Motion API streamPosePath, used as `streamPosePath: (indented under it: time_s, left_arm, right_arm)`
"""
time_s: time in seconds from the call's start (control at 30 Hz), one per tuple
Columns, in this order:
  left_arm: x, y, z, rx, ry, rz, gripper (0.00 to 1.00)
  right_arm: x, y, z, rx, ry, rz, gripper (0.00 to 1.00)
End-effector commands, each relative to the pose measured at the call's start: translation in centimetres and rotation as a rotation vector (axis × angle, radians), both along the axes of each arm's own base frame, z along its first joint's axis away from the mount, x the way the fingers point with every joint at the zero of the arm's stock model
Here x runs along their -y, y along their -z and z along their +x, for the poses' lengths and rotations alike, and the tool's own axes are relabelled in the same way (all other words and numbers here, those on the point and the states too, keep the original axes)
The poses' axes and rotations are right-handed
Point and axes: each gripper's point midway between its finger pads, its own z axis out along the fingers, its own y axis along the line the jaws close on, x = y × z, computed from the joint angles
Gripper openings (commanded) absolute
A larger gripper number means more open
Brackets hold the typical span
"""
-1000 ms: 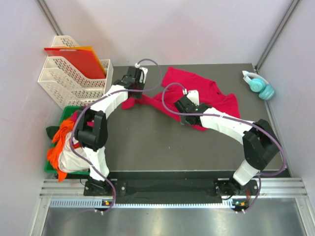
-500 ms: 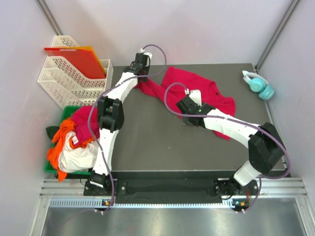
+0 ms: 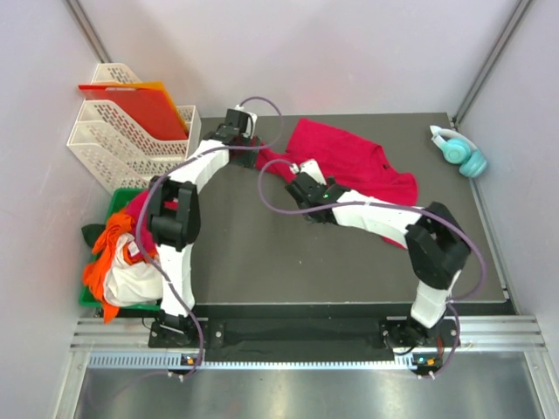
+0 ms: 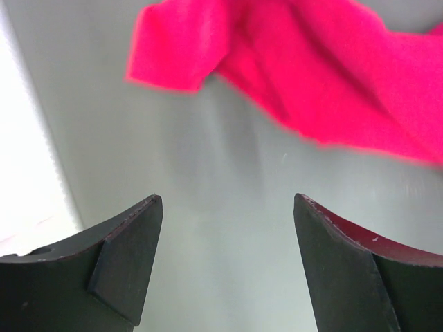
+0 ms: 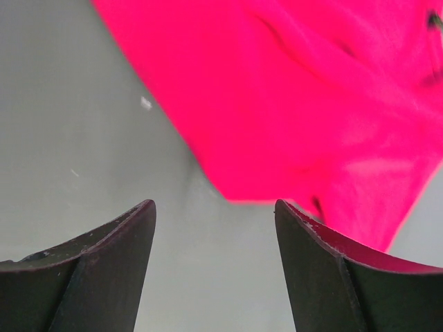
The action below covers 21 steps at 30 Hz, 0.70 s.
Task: Fold and stack the t-shirts
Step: Flatten the tshirt out
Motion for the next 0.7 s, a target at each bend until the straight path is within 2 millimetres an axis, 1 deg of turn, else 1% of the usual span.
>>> streamPosePath:
  time_s: [0.0,0.03,0.07,0.1,0.13,0.17,0.2,0.23,0.27,0.3,0.33,0.37,0.43,0.6,0.67]
  left_arm:
    - [-1.4,-7.7,-1.0,0.163,-0.031,-0.073,0.81]
    - [-1.8,-6.7,-1.9,0.137,-0.034,-0.068,0.81]
    - [-2.0,-6.6,-2.4,0.133,-0.035,-0.063,0.81]
    - [-2.1,-7.2,-2.9,0.142,-0.037,-0.070,0.81]
    - [-2.3,-6.3,-3.7,0.121,-0.038,-0.065,0.80]
    - [-2.5,-6.2,-4.1,0.116,-0.042,-0.066,0.80]
    - [-2.5,-6.6,-4.5,0.121,-0.044,-0.072,0.80]
    - [-2.7,-6.2,-5.0,0.110,-0.047,-0.070,0.80]
    - [-2.8,-6.1,-5.3,0.107,-0.050,-0.069,0.80]
    - [-2.9,-6.4,-5.6,0.115,-0.052,-0.072,0.80]
    - [-3.1,-6.0,-6.0,0.106,-0.056,-0.070,0.80]
    - [-3.1,-6.2,-6.3,0.109,-0.057,-0.072,0.80]
    - [-3.3,-5.7,-6.9,0.095,-0.056,-0.067,0.80]
    - [-3.4,-5.0,-7.7,0.069,-0.051,-0.065,0.78]
    - [-3.5,-4.9,-8.0,0.066,-0.052,-0.066,0.78]
  right_arm:
    - [-3.2,-1.2,3.1,0.076,-0.087,-0.040,0.69]
    - [-3.2,-0.1,3.4,0.061,-0.088,-0.068,0.69]
    - [-3.6,-0.4,3.9,0.074,-0.086,-0.073,0.69]
    - [-3.4,-0.1,4.3,0.069,-0.085,-0.090,0.69]
    - [-3.4,0.8,4.5,0.057,-0.086,-0.109,0.69]
    - [-3.5,0.6,4.9,0.061,-0.084,-0.113,0.69]
    - [-3.2,0.8,5.2,0.058,-0.076,-0.116,0.70]
    - [-3.1,1.1,5.5,0.052,-0.073,-0.120,0.70]
    - [-2.9,1.3,5.7,0.049,-0.070,-0.124,0.70]
    - [-2.7,1.4,6.0,0.046,-0.066,-0.125,0.70]
    - [-2.5,1.6,6.1,0.042,-0.063,-0.129,0.70]
    - [-2.4,1.8,6.3,0.038,-0.060,-0.132,0.70]
    - [-1.9,2.2,6.6,0.025,-0.052,-0.129,0.70]
    - [-0.7,3.2,7.3,-0.010,-0.008,-0.117,0.68]
    - [-0.6,3.5,7.4,-0.025,-0.003,-0.101,0.66]
